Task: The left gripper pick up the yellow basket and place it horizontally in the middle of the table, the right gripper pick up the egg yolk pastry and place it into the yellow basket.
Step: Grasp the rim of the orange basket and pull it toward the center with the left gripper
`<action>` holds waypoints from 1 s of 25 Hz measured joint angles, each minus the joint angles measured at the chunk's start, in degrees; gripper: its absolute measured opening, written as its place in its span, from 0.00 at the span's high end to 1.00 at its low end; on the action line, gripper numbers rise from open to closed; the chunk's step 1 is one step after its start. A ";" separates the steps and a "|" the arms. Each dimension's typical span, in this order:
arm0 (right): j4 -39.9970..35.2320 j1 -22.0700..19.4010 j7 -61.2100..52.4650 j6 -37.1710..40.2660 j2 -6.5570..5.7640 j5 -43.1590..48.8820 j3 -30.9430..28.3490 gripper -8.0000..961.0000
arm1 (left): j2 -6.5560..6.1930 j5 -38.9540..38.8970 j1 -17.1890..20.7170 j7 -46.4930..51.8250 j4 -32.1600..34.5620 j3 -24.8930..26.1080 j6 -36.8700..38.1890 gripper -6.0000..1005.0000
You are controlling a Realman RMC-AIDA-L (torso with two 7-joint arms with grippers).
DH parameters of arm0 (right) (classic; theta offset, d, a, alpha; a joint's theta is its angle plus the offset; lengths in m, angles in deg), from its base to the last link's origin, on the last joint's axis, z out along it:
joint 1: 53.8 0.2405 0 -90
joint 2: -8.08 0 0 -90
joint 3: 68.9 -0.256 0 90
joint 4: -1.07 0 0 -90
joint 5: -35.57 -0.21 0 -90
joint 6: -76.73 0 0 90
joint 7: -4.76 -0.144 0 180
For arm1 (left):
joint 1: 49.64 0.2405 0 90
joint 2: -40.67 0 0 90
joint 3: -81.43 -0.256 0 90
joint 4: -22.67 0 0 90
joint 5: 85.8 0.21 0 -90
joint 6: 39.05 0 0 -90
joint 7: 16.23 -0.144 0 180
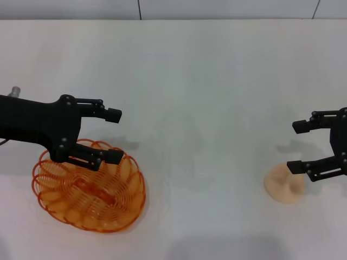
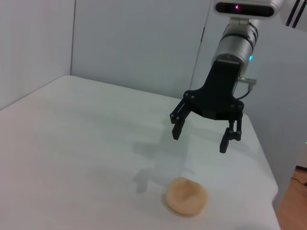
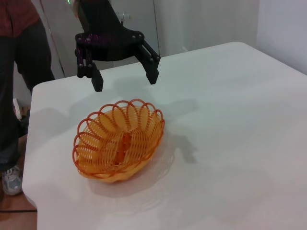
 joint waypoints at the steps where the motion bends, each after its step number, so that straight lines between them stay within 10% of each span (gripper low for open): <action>1: 0.00 0.00 0.00 0.01 0.00 0.00 0.00 0.11 | -0.01 0.00 0.00 0.00 0.00 0.02 0.07 0.12; 25: 0.00 0.24 -0.09 -0.09 0.00 -0.54 -0.32 0.11 | -0.50 3.40 -0.43 16.25 9.88 0.05 -1.25 0.16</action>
